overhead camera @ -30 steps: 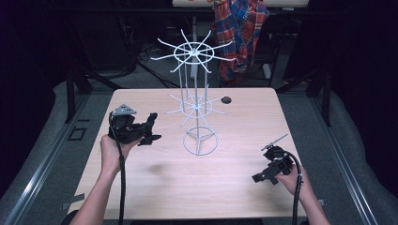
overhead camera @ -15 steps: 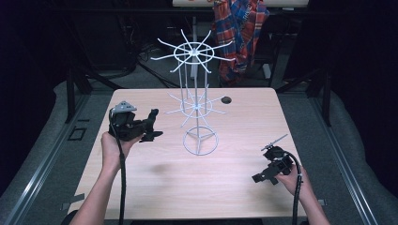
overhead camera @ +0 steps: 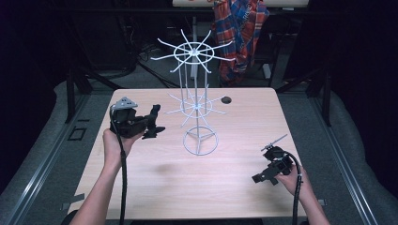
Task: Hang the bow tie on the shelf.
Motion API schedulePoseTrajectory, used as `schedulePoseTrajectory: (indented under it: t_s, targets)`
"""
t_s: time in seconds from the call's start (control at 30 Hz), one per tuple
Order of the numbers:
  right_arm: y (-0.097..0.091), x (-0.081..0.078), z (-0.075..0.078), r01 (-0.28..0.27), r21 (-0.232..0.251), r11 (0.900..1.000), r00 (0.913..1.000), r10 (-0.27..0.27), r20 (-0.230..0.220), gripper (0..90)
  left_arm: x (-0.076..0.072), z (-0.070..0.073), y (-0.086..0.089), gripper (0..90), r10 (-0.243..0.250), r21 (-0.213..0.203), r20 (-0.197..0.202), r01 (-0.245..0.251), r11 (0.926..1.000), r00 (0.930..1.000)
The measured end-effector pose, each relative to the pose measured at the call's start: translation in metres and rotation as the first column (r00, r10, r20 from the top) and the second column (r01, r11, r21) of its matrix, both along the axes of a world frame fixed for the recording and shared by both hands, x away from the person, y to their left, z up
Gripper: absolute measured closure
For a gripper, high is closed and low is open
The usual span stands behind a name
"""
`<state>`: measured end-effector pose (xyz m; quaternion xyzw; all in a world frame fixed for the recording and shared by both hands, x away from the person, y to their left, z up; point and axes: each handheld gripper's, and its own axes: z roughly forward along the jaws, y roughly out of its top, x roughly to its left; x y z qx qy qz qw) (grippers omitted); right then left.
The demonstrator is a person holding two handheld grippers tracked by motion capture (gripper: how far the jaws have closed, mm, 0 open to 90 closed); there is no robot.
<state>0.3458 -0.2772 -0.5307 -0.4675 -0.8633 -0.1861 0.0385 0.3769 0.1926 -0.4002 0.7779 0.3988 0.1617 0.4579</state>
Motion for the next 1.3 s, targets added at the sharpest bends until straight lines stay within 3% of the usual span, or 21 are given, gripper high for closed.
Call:
schedulePoseTrajectory:
  t_s: [0.17, 0.37, 0.63, 1.1, 1.13, 1.2, 1.3]
  targets:
    - [0.000, 0.000, 0.000, 0.003, 0.000, 1.0000, 1.0000, -0.003, 0.001, 3.8, -0.001, 0.006, -0.004, 88.8, -0.014, -0.018, 0.019, 0.014, 0.9997, 0.9997]
    - [-0.002, -0.001, -0.001, 0.020, 0.016, 0.9997, 0.9998, -0.020, 0.000, 3.8, 0.000, 0.013, -0.013, 88.8, -0.051, -0.007, 0.039, 0.051, 0.9987, 0.9979]
    - [-0.002, -0.001, 0.000, 0.011, -0.002, 0.9999, 0.9999, -0.011, -0.007, 3.8, 0.004, 0.005, -0.025, 88.8, -0.073, 0.015, 0.030, 0.072, 0.9973, 0.9969]
    - [-0.002, -0.001, -0.002, 0.022, 0.009, 0.9997, 0.9997, -0.022, -0.007, 3.9, 0.009, -0.014, -0.036, 88.9, -0.082, 0.033, 0.010, 0.081, 0.9961, 0.9966]
    - [-0.001, -0.002, -0.003, 0.050, 0.026, 0.9984, 0.9987, -0.051, 0.005, 3.9, 0.009, -0.015, -0.037, 88.8, -0.081, 0.031, 0.008, 0.081, 0.9962, 0.9967]
    - [-0.002, -0.001, -0.001, 0.016, 0.005, 0.9999, 0.9998, -0.016, -0.009, 3.9, 0.009, -0.017, -0.038, 88.9, -0.080, 0.031, 0.009, 0.080, 0.9963, 0.9967]
    - [-0.002, -0.001, -0.002, 0.016, -0.004, 0.9999, 0.9998, -0.016, -0.007, 3.9, 0.010, -0.019, -0.039, 88.9, -0.082, 0.025, 0.007, 0.082, 0.9964, 0.9966]
